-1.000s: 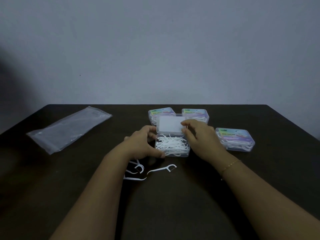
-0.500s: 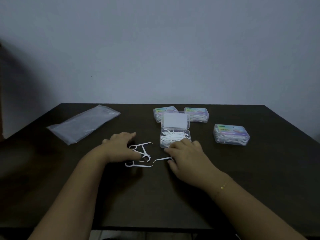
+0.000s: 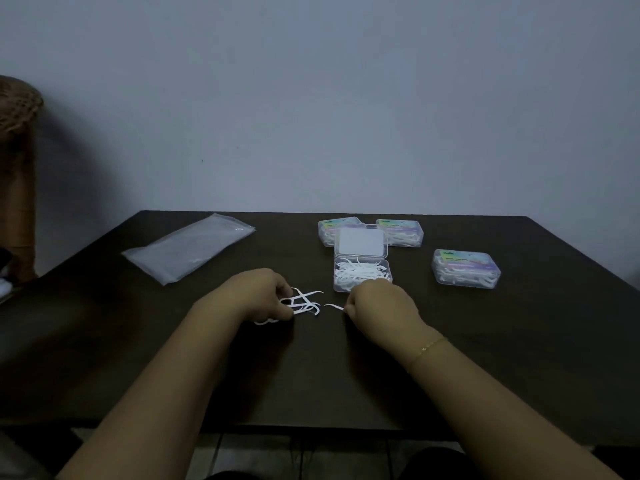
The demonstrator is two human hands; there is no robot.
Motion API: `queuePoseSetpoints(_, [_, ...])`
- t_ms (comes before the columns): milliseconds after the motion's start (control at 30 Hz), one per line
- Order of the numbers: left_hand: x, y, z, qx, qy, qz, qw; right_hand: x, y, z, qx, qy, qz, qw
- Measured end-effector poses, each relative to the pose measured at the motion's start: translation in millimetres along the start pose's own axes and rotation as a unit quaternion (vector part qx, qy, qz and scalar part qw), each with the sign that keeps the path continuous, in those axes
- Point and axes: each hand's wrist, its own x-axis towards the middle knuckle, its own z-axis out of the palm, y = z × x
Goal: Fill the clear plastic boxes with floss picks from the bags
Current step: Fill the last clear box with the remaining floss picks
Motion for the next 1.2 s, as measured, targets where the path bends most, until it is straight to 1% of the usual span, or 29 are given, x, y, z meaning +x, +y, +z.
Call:
queuePoseSetpoints(133, [-0.8, 8.1, -5.0, 0.027, 0.001, -0.004, 1.000, 0.2, -7.5, 2.1, 0.000, -0.003, 0.033, 0.999])
queuePoseSetpoints(267, [-1.1, 13.1, -9.8, 0.048, -0.003, -0.004, 0.999, 4.8, -9.6, -4.0, 0.043, -0.051, 0.086, 0.994])
queuePoseSetpoints(333, [-0.3, 14.5, -11.7, 0.042, -0.018, -0.013, 0.999, 8.0, -8.9, -4.4, 0.058, -0.073, 0.098, 0.991])
queuePoseSetpoints(400, [0.0, 15.5, -13.5, 0.034, -0.026, -0.022, 0.999, 8.7, -8.9, -3.1, 0.058, -0.077, 0.106, 0.990])
queuePoseSetpoints(533, [4.1, 18.4, -14.6, 0.035, -0.033, -0.036, 0.998, 4.8, -8.8, 2.6, 0.060, -0.042, 0.100, 0.992])
queuePoseSetpoints(667, [8.9, 25.9, -13.5, 0.067, -0.047, -0.056, 0.995, -4.5, -7.8, 11.2, 0.076, 0.033, 0.072, 0.994])
queuePoseSetpoints(767, [5.5, 39.5, -8.4, 0.147, 0.005, -0.040, 0.988, -12.1, -6.5, 16.4, 0.065, 0.085, 0.045, 0.993])
queuePoseSetpoints(833, [3.3, 48.4, -3.7, 0.206, 0.044, -0.026, 0.977, -13.7, -5.1, 19.2, 0.064, 0.106, 0.029, 0.992])
queuePoseSetpoints(900, [3.7, 52.8, 0.8, 0.232, 0.061, -0.024, 0.971, -13.5, -4.1, 20.3, 0.074, 0.120, 0.020, 0.990])
queuePoseSetpoints(1033, [8.9, 53.7, 4.5, 0.226, 0.105, -0.033, 0.968, -12.7, -1.0, 20.1, 0.076, 0.135, 0.009, 0.988])
queuePoseSetpoints(1100, [10.4, 50.5, 10.0, 0.213, 0.127, -0.036, 0.968, -12.7, 1.4, 18.6, 0.101, 0.138, 0.016, 0.985])
queuePoseSetpoints(1133, [12.0, 47.3, 14.9, 0.206, 0.148, -0.030, 0.967, -11.8, 3.8, 17.6, 0.117, 0.141, 0.023, 0.983])
queuePoseSetpoints(1200, [13.2, 38.0, 27.1, 0.176, 0.215, -0.011, 0.961, -9.2, 9.3, 13.7, 0.141, 0.152, 0.040, 0.978])
